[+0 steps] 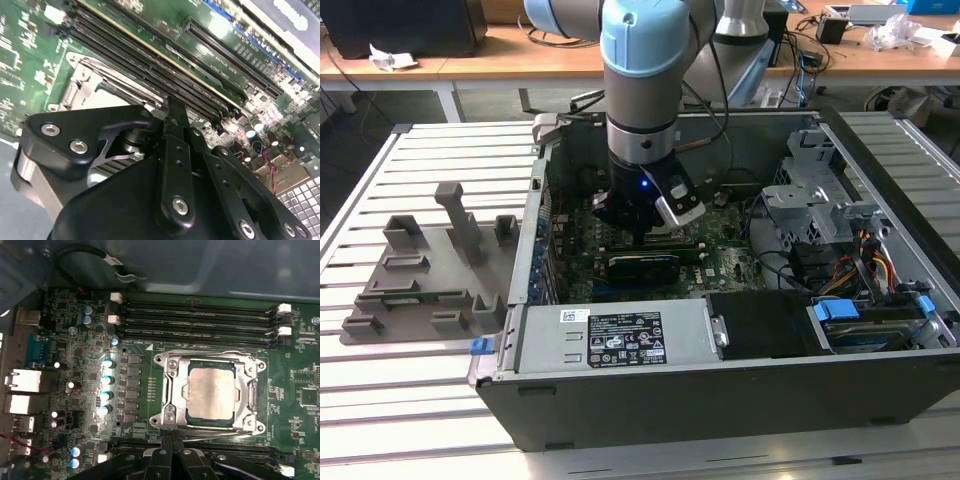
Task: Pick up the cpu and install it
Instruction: 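Install the second cpu locking lever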
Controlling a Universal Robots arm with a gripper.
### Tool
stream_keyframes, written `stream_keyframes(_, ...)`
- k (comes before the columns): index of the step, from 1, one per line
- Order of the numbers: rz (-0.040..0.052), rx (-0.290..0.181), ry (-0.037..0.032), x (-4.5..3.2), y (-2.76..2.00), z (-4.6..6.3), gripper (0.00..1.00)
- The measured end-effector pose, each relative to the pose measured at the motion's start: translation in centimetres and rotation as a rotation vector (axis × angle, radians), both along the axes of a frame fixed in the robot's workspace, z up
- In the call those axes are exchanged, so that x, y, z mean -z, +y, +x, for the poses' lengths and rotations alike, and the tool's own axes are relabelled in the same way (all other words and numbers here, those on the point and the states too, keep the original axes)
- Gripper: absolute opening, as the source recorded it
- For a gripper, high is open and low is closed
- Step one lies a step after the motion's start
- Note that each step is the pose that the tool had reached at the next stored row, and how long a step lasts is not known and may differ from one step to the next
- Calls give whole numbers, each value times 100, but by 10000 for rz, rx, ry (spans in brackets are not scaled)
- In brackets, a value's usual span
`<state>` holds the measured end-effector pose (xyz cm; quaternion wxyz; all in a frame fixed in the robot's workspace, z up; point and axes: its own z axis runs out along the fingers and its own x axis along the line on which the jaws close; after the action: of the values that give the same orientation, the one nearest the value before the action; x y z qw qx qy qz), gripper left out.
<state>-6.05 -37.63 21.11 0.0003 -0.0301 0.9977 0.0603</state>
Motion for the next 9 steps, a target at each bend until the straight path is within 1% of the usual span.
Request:
stream_keyframes(1, 79, -46, 0, 14, 0, -53, 11)
stream_keyframes(3, 179, -107, 1, 32, -1, -122, 11)
stream_keyframes(4, 231, -132, 0, 43, -4, -136, 11)
stream_keyframes(9, 414, -192, -1, 68, -8, -140, 11)
